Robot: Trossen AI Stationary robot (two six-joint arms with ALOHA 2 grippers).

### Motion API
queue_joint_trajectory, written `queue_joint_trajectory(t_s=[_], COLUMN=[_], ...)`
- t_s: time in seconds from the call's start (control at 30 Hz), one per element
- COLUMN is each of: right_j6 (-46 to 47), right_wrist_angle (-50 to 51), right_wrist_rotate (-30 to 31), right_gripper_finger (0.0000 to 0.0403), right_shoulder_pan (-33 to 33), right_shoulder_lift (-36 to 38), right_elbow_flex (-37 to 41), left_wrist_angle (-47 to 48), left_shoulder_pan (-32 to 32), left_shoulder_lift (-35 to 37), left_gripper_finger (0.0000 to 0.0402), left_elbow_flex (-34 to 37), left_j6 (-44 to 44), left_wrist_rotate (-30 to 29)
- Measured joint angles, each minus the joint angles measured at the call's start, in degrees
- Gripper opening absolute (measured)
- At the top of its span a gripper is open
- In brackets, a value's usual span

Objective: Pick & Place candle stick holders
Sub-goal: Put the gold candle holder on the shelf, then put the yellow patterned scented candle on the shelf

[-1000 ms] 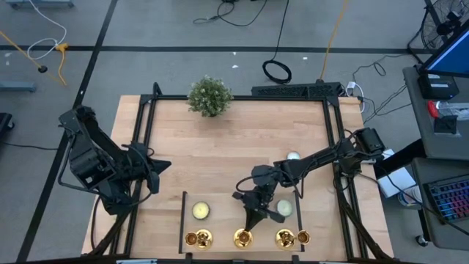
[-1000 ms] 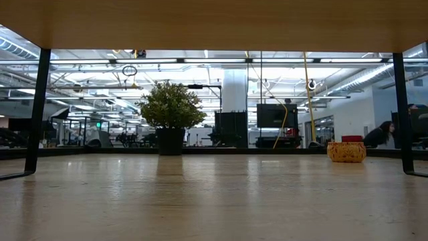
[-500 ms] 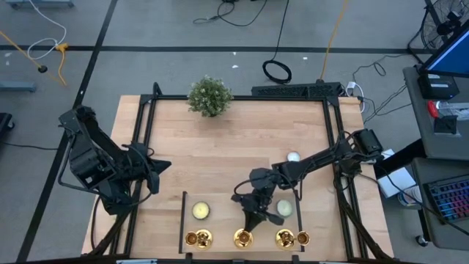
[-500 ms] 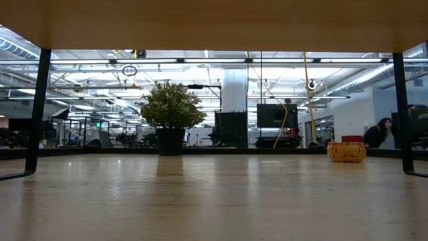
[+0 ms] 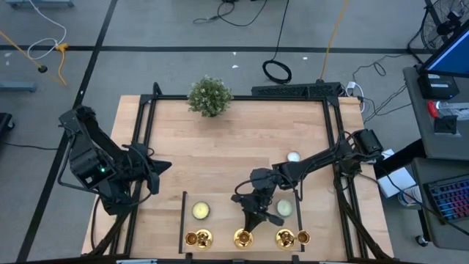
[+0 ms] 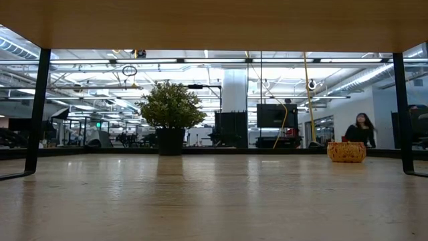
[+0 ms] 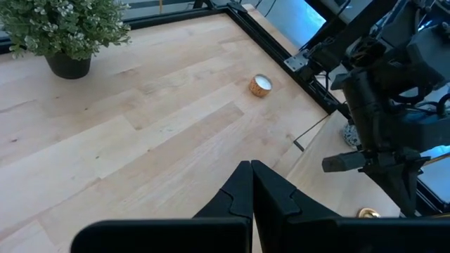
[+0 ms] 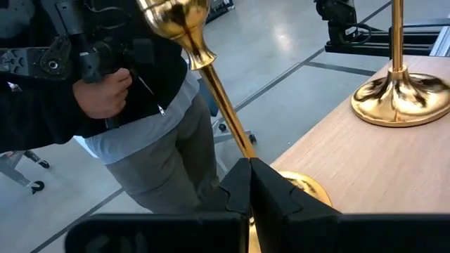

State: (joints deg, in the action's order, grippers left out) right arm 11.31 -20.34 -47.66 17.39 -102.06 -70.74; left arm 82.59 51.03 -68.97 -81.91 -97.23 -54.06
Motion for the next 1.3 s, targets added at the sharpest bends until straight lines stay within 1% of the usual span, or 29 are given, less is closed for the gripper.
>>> queue_joint_trajectory(t_s=[0.7, 1.0, 1.13, 1.3], right_j6=[0.6, 1.1, 1.1, 1.1], right_wrist_angle=[-0.5, -0.6, -0.3, 0.6], right_wrist_rotate=[-0.1, -1.8, -1.5, 0.9], right_gripper_finger=[0.0, 0.0, 0.0, 0.0], right_shoulder_pan=[0.4, 0.7, 0.7, 0.7], right_shoulder_lift=[-0.1, -2.0, -2.0, -2.0], right_elbow_flex=[-0.8, -2.2, -2.2, -2.2], left_wrist_angle=[-0.2, -0.2, -0.3, -0.4], left_shoulder_pan=[0.0, 0.1, 0.5, 0.9], left_shoulder_lift=[0.0, 0.0, 0.0, 0.0], left_gripper_finger=[0.0001, 0.0001, 0.0001, 0.0001], left_elbow_flex=[0.0, 0.0, 0.0, 0.0], left_j6=[-0.1, -0.1, 0.0, 0.0], left_wrist_rotate=[0.0, 0.0, 0.0, 0.0])
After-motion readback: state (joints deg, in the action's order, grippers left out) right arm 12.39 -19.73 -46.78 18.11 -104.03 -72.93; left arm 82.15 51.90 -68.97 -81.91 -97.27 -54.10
